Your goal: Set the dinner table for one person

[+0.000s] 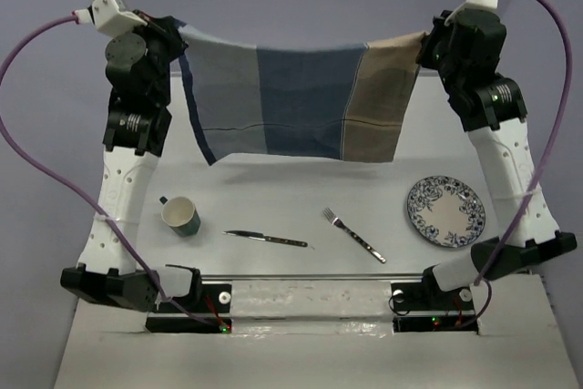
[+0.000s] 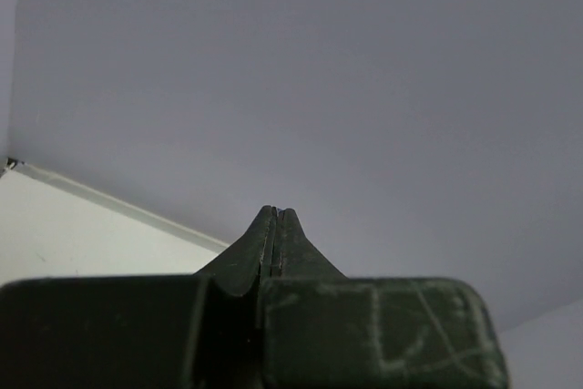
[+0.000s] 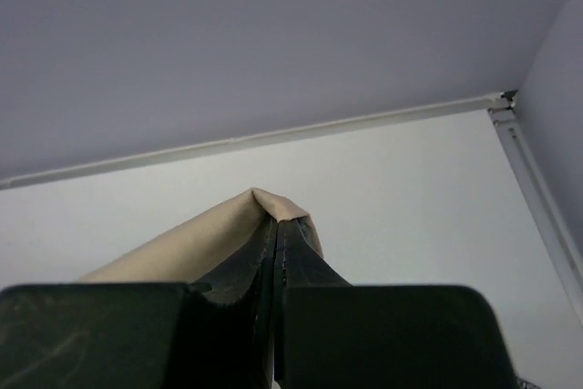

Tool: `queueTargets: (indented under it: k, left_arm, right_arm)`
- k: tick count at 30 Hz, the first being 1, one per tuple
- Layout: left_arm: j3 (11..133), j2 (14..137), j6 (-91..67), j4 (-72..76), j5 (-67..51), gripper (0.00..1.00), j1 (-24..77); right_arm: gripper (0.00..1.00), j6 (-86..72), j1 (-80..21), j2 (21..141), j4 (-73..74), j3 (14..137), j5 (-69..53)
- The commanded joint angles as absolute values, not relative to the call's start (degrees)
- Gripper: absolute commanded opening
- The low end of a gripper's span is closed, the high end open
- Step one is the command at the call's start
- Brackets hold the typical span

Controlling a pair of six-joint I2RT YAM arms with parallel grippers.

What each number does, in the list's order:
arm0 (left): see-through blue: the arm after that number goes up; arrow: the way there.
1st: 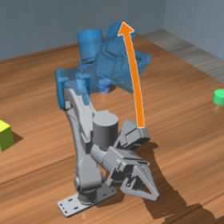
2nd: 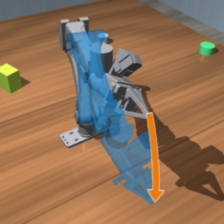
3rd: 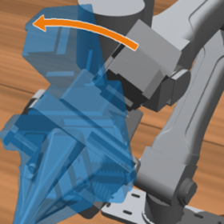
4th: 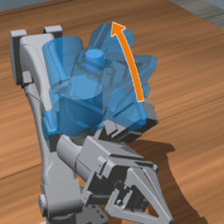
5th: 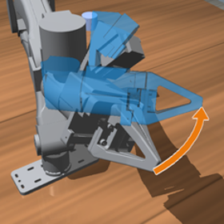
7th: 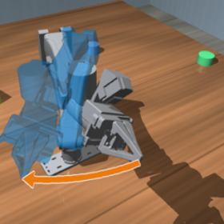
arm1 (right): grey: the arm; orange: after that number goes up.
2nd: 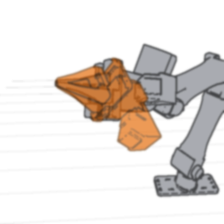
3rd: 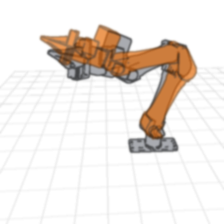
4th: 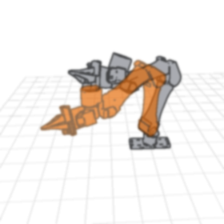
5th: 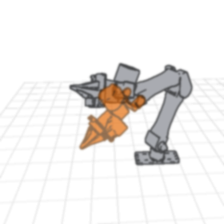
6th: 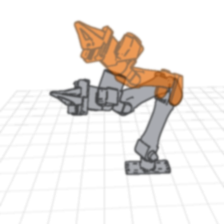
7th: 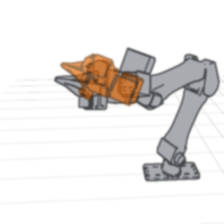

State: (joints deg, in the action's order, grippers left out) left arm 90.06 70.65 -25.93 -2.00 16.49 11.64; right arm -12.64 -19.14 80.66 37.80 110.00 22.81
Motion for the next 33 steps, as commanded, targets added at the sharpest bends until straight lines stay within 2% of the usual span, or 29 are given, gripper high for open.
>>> queueTargets:
  k: [1,6,9,14,16,19,20,22,25,30,33]
  left_arm:
    - [100.00,77.77,-25.57,-2.37,11.08,0.00,7.39]
    - [115.90,88.32,-26.80,-7.99,7.04,0.00,2.64]
    - [126.33,93.68,-27.51,-12.21,4.58,0.00,2.20]
    - [126.22,92.82,-28.04,-12.39,2.46,0.00,2.20]
    - [120.87,91.33,-26.90,-12.57,1.32,0.00,2.20]
    - [105.08,85.27,-25.49,-10.64,0.26,0.00,2.20]
    - [95.20,81.16,-24.97,-8.81,-1.65,0.00,2.20]
    - [85.48,77.19,-24.87,-7.30,-1.67,0.00,2.11]
    - [67.98,70.77,-26.53,-2.14,-3.77,0.00,1.93]
    - [42.41,69.08,-29.70,11.06,-9.92,0.00,1.76]
    - [36.94,73.55,-29.36,13.27,-12.03,0.00,1.76]
  right_arm:
    - [0.00,-10.46,-13.37,88.75,32.34,116.70,17.24]
    - [0.00,-11.77,-9.32,101.92,33.04,135.50,12.31]
    - [0.00,-13.09,-7.83,105.46,33.84,143.67,10.02]
    - [0.00,-13.10,-7.29,104.16,33.75,142.93,8.01]
    - [0.00,-13.53,-7.29,100.66,33.58,135.23,7.21]
    - [0.00,-15.02,-7.29,95.82,31.65,123.44,5.19]
    - [0.00,-15.64,-7.29,91.54,28.86,112.87,3.79]
    - [0.00,-17.04,-7.29,87.64,25.85,101.75,2.82]
    - [0.00,-20.29,-7.29,83.85,22.60,77.87,1.67]
    - [0.00,-25.47,-7.29,83.41,16.27,58.32,-1.65]
    - [0.00,-27.42,-7.29,84.37,15.38,53.54,-2.46]
